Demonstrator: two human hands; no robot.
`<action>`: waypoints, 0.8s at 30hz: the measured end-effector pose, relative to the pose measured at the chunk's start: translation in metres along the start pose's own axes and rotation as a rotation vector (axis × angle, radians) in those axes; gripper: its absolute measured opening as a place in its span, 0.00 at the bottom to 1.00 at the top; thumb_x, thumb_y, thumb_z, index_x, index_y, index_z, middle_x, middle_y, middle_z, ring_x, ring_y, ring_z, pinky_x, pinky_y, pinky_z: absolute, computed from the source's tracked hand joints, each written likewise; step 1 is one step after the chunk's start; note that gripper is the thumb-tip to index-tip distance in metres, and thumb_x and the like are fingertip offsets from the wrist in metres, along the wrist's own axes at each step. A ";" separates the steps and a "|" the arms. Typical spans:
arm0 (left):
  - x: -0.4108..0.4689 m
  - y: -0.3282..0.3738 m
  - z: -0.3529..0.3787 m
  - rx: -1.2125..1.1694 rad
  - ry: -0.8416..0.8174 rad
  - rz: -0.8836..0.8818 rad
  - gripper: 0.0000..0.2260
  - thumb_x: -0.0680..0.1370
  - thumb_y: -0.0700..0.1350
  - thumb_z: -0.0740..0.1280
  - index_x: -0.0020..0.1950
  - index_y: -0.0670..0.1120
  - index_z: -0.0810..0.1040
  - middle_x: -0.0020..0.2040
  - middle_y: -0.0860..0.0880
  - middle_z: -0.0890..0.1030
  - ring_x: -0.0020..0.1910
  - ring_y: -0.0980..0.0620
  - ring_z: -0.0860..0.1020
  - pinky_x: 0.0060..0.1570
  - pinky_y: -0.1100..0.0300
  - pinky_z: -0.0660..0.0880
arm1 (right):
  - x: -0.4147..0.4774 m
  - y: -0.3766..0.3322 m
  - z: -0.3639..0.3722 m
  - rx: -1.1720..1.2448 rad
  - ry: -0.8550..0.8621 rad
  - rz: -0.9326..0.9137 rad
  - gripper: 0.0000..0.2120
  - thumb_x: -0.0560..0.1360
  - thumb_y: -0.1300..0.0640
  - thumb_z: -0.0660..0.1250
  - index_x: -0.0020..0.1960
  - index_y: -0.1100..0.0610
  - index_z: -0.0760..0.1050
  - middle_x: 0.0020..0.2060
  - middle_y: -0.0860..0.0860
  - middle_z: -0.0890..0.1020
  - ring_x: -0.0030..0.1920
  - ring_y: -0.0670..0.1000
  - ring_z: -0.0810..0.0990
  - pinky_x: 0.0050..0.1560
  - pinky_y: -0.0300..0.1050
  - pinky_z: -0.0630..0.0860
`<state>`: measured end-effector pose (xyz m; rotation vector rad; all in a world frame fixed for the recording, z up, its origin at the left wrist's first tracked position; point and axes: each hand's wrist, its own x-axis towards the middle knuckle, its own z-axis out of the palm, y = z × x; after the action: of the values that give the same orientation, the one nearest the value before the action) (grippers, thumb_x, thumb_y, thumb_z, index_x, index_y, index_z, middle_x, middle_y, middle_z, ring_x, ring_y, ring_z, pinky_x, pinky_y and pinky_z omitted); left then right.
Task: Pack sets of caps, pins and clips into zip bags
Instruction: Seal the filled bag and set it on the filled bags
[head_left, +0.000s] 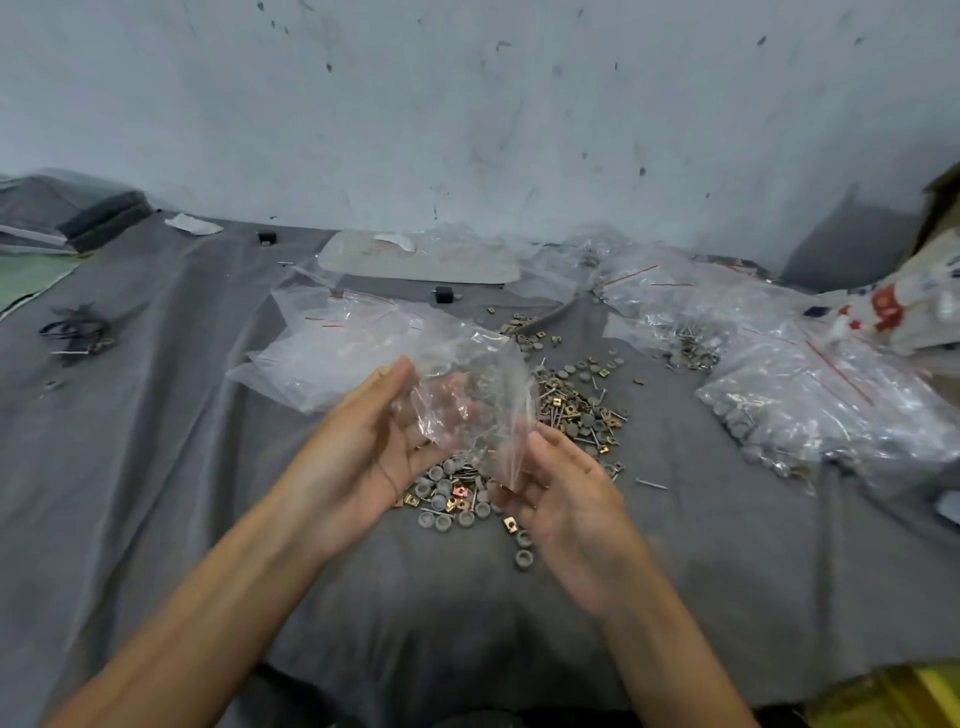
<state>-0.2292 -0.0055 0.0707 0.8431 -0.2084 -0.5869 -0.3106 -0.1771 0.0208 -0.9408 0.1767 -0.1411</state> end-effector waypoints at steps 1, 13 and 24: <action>-0.003 0.000 -0.001 0.031 0.031 0.006 0.09 0.79 0.49 0.64 0.52 0.45 0.77 0.59 0.39 0.84 0.49 0.45 0.86 0.44 0.54 0.84 | -0.004 0.000 0.000 0.025 0.024 -0.007 0.06 0.73 0.57 0.72 0.50 0.54 0.85 0.49 0.59 0.85 0.48 0.57 0.86 0.44 0.49 0.83; -0.013 -0.029 -0.017 0.263 0.353 0.075 0.07 0.83 0.45 0.64 0.47 0.46 0.77 0.36 0.52 0.84 0.30 0.56 0.81 0.30 0.62 0.80 | -0.024 0.008 0.008 -0.034 0.000 -0.126 0.07 0.68 0.63 0.72 0.46 0.59 0.79 0.40 0.57 0.84 0.37 0.52 0.83 0.39 0.46 0.83; 0.010 -0.039 -0.030 0.703 0.527 0.159 0.04 0.81 0.45 0.68 0.48 0.47 0.80 0.42 0.53 0.82 0.41 0.53 0.78 0.41 0.62 0.74 | -0.016 -0.005 -0.015 -0.675 0.124 -0.299 0.19 0.81 0.65 0.67 0.66 0.45 0.79 0.43 0.52 0.85 0.38 0.51 0.84 0.43 0.52 0.83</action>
<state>-0.2249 -0.0121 0.0217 1.6117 0.0101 -0.1110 -0.3293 -0.1891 0.0176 -1.6321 0.2014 -0.4342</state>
